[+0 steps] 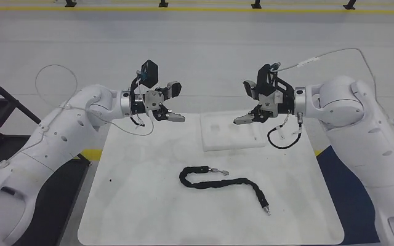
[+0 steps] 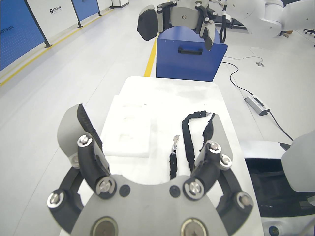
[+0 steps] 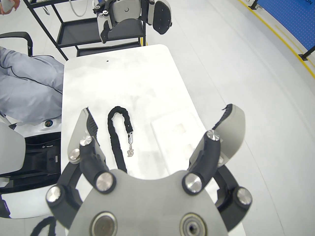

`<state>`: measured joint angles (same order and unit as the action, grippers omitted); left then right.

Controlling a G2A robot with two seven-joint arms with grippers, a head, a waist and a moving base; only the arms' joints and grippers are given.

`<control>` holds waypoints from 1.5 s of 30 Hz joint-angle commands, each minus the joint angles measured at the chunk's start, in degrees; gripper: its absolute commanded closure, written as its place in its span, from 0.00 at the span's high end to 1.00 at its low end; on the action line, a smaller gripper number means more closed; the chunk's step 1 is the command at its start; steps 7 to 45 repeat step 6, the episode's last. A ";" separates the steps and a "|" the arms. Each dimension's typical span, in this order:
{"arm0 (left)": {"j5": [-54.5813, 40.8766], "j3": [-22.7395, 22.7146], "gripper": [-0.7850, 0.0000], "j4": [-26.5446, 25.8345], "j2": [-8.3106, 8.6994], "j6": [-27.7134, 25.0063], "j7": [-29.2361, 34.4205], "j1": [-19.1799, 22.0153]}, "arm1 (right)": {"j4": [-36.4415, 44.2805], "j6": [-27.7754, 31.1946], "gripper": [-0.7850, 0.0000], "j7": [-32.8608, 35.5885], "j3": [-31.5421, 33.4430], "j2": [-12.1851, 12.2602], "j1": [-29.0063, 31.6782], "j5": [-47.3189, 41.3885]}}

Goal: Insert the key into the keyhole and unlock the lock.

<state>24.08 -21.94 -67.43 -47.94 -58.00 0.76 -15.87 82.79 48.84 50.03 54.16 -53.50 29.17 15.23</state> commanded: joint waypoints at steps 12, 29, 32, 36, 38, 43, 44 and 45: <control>0.12 -0.04 1.00 0.01 -0.01 0.00 -0.08 -0.05 | 0.02 -0.01 1.00 0.01 0.01 0.00 0.01 0.01; 0.12 -0.04 1.00 0.01 -0.01 0.00 -0.08 -0.05 | 0.02 -0.01 1.00 0.01 0.01 0.00 0.01 0.01; 0.12 -0.04 1.00 0.01 -0.01 0.00 -0.08 -0.05 | 0.02 -0.01 1.00 0.01 0.01 0.00 0.01 0.01; 0.12 -0.04 1.00 0.01 -0.01 0.00 -0.08 -0.05 | 0.02 -0.01 1.00 0.01 0.01 0.00 0.01 0.01; 0.12 -0.04 1.00 0.01 -0.01 0.00 -0.08 -0.05 | 0.02 -0.01 1.00 0.01 0.01 0.00 0.01 0.01; 0.12 -0.04 1.00 0.01 -0.01 0.00 -0.08 -0.05 | 0.02 -0.01 1.00 0.01 0.01 0.00 0.01 0.01; 0.12 -0.04 1.00 0.01 -0.01 0.00 -0.08 -0.05 | 0.02 -0.01 1.00 0.01 0.01 0.00 0.01 0.01; 0.12 -0.04 1.00 0.01 -0.01 0.00 -0.08 -0.05 | 0.02 -0.01 1.00 0.01 0.01 0.00 0.01 0.01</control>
